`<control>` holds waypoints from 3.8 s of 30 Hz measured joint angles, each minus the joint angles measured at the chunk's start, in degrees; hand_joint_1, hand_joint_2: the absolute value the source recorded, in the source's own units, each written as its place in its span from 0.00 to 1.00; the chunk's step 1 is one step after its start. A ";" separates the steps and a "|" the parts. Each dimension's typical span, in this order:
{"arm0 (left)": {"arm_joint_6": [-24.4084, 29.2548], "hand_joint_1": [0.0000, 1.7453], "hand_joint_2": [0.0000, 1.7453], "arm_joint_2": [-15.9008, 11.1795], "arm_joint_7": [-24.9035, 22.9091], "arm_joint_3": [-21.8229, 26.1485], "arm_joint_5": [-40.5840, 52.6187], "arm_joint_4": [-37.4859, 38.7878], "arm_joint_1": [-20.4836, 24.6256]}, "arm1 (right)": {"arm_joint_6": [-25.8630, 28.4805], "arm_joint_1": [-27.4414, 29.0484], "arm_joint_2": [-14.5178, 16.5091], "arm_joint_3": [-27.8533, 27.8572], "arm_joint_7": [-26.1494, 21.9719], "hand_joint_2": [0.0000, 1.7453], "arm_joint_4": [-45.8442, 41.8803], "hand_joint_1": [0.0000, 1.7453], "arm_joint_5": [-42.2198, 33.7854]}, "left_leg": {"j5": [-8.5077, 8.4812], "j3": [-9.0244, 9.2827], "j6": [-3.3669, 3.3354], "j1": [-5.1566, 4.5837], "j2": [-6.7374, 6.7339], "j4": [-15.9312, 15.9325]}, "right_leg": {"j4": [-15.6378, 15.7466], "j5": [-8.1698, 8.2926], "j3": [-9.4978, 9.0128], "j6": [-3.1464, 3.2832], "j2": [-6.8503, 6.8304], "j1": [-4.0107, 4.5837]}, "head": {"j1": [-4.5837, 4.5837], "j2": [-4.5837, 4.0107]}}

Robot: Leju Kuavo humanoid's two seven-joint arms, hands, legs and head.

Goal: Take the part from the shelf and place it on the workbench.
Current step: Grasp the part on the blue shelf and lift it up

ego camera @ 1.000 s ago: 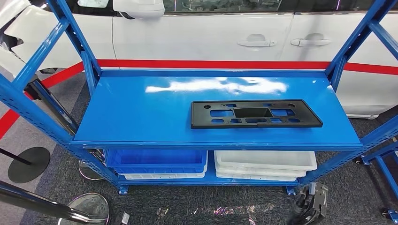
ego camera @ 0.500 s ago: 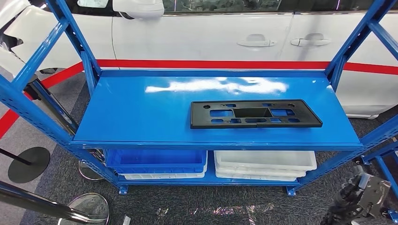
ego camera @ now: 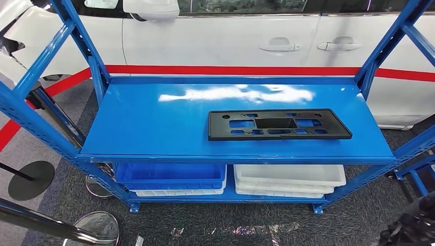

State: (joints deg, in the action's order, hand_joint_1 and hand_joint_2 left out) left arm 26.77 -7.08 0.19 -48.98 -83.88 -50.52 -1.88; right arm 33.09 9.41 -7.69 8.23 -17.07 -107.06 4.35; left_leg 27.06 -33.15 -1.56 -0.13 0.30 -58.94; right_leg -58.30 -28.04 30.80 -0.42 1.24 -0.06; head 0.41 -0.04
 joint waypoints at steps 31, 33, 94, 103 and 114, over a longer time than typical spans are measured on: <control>-3.28 0.00 0.00 -6.87 -5.07 -5.09 -0.31 -4.15 1.01 | -19.78 -34.17 -15.43 -32.65 20.76 1.00 -0.82 0.00 -4.78 | -0.13 -0.04 -0.04 -0.01 0.10 0.00 | -0.03 0.03 -0.01 -0.01 -0.26 0.05 | 0.00 0.00; -3.45 0.00 0.00 -7.39 -5.49 -5.61 -0.34 -4.48 1.11 | -20.85 -35.72 -16.06 -34.75 22.21 1.00 0.06 0.00 -2.91 | -0.14 -0.05 -0.04 -0.01 0.11 0.00 | -0.03 0.03 0.00 -0.01 -0.29 0.05 | 0.01 0.00; -6.06 0.00 0.00 -15.72 -8.91 -16.32 -0.42 -8.76 4.19 | -26.32 -44.33 -16.95 -55.03 27.82 1.00 40.92 0.00 34.71 | -0.15 -0.06 -0.02 -0.01 0.13 0.00 | -0.04 0.03 0.01 -0.01 -0.29 0.05 | 0.00 0.00; -6.70 0.00 0.00 -16.10 -9.08 -16.53 -0.42 -8.76 4.37 | -27.71 -46.67 -14.62 -57.13 27.02 1.00 45.44 0.00 36.83 | -0.16 -0.07 -0.01 0.00 0.13 0.00 | -0.05 0.03 0.01 -0.01 -0.30 0.05 | 0.01 0.00; -7.25 0.00 0.00 -16.65 -9.33 -17.53 -0.42 -8.76 4.75 | -28.23 -49.07 -11.79 -60.27 26.04 1.00 51.91 0.00 38.21 | -0.16 -0.07 -0.01 0.00 0.13 0.00 | -0.05 0.03 0.01 -0.01 -0.29 0.05 | 0.00 0.00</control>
State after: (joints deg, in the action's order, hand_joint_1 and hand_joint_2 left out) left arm 19.52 -23.74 -9.15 -66.51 -84.30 -59.28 2.88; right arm 4.86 -39.65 -19.48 -52.04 8.97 -55.15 42.56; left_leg 26.89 -33.22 -1.57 -0.13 0.43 -58.94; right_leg -58.35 -28.01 30.81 -0.43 0.95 -0.01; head 0.41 -0.04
